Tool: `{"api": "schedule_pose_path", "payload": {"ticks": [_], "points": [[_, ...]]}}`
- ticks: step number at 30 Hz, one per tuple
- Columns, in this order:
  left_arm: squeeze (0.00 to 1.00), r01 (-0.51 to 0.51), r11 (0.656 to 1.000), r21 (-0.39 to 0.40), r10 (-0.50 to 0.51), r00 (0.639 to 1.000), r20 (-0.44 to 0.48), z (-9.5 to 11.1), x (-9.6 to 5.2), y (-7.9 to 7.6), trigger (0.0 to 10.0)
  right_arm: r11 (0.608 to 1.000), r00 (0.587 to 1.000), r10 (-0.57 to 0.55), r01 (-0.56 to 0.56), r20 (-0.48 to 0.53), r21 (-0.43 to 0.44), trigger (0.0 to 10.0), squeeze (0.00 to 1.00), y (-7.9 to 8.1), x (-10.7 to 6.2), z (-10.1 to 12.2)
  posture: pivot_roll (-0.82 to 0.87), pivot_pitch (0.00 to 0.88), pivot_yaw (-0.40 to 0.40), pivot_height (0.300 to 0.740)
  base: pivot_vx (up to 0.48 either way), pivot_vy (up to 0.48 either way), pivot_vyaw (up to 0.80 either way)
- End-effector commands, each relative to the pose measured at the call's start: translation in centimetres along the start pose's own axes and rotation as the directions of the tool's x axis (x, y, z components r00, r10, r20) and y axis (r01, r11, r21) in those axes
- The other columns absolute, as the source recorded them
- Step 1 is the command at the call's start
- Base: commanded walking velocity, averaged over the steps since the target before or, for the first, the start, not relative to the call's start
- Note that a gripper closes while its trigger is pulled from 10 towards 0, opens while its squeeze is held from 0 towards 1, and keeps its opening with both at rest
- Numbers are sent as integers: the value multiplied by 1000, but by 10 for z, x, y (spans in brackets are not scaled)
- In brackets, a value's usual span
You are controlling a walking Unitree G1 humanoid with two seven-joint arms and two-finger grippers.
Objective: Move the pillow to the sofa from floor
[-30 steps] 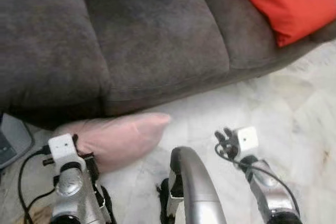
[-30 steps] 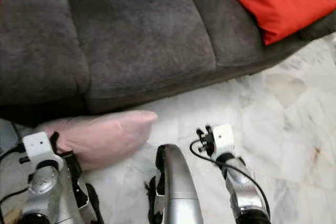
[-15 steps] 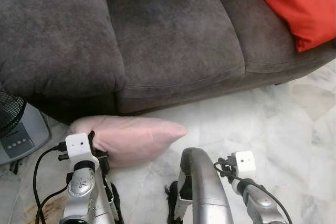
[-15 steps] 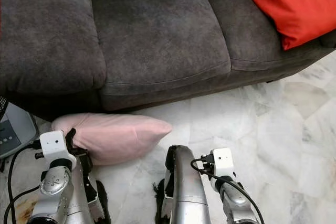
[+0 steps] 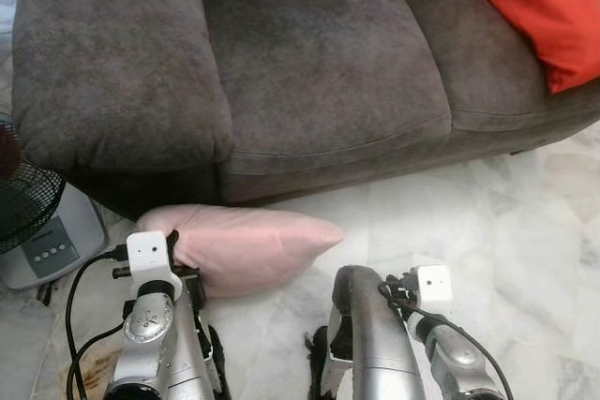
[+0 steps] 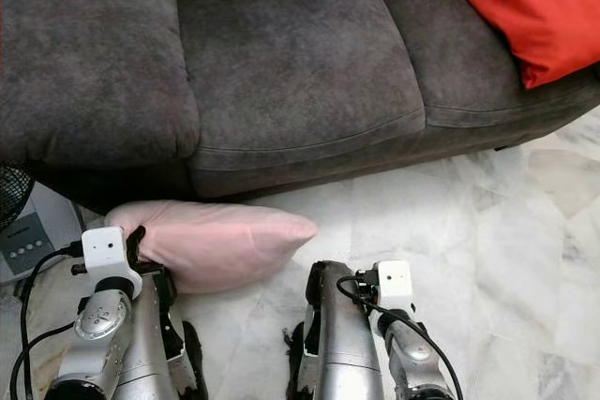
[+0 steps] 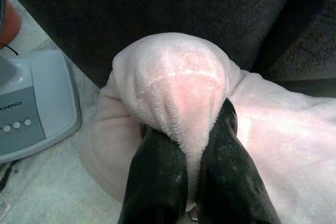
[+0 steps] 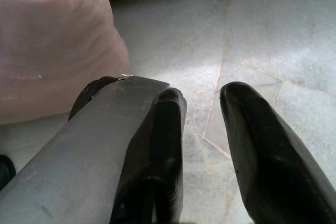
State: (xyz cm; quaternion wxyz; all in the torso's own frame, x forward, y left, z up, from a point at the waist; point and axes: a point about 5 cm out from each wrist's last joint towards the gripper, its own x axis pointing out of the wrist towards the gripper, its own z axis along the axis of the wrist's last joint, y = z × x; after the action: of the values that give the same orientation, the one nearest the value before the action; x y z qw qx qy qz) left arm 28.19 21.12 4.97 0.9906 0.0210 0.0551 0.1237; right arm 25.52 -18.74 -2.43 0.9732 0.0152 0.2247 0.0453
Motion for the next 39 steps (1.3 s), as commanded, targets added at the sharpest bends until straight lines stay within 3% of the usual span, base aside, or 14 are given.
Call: {"api": "schedule_pose_path", "payload": {"ticks": [1,7,14,22,39], "points": [[0,-18,1000,14,17,995,103,20,2,7,10000,999,998,-22,24,-52,28,10000,0,-2,-7,-16,178,223,-98,519,0,0,0],[0,-15,1000,19,13,995,99,20,2,8,10000,999,998,-20,22,-60,34,10000,0,-1,-7,-17,183,221,-94,519,0,0,0],[0,-13,1000,24,11,995,96,21,3,8,10000,999,998,-18,21,-64,40,10000,0,1,-6,-17,189,216,-93,556,0,0,0],[0,-6,1000,23,4,995,97,21,2,5,10000,999,998,-23,25,-67,39,10000,0,0,-6,-17,191,212,-93,556,0,0,0],[0,-5,1000,22,3,995,100,23,4,5,10000,999,997,-28,31,-69,38,10000,0,0,-4,-15,193,198,-86,556,-277,0,0]]}}
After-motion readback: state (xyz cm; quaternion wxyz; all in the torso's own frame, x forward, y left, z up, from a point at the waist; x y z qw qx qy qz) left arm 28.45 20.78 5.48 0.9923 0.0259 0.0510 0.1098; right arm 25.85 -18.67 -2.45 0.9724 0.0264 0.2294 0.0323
